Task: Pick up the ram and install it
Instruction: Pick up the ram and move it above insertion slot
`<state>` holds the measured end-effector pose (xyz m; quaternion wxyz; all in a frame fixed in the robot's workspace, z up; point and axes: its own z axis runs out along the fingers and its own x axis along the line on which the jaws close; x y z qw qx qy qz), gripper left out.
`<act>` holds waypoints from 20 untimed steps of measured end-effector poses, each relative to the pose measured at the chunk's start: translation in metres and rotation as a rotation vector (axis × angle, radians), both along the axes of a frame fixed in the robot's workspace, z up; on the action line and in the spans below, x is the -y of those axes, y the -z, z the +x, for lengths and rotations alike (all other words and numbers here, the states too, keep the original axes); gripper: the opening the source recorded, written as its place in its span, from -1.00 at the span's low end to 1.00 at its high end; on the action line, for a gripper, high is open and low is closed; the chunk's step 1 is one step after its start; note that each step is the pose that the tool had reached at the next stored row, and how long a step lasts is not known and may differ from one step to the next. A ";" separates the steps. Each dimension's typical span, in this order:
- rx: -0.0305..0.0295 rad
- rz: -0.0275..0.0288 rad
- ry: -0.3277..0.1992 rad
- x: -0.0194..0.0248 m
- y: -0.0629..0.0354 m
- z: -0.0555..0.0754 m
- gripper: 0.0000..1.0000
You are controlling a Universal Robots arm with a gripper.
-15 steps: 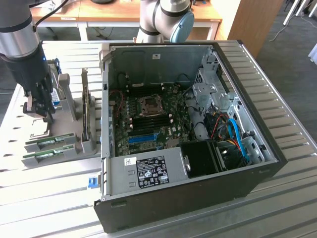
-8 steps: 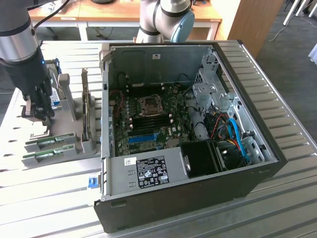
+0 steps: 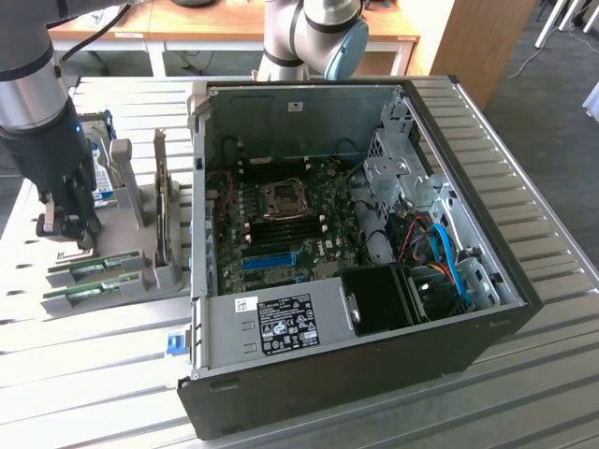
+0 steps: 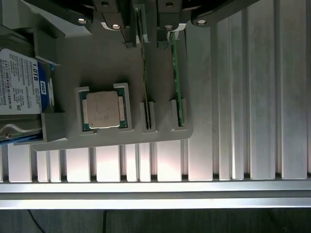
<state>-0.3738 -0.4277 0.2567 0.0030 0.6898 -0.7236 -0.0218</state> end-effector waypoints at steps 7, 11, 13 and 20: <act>0.0000 0.0017 0.000 0.0139 0.0000 0.000 -0.39; 0.0000 0.0020 0.000 0.0191 0.0000 0.000 -0.39; 0.0000 0.0021 0.000 0.0191 0.0000 0.000 -0.39; 0.0016 0.0022 0.000 0.0193 0.0050 0.000 -0.39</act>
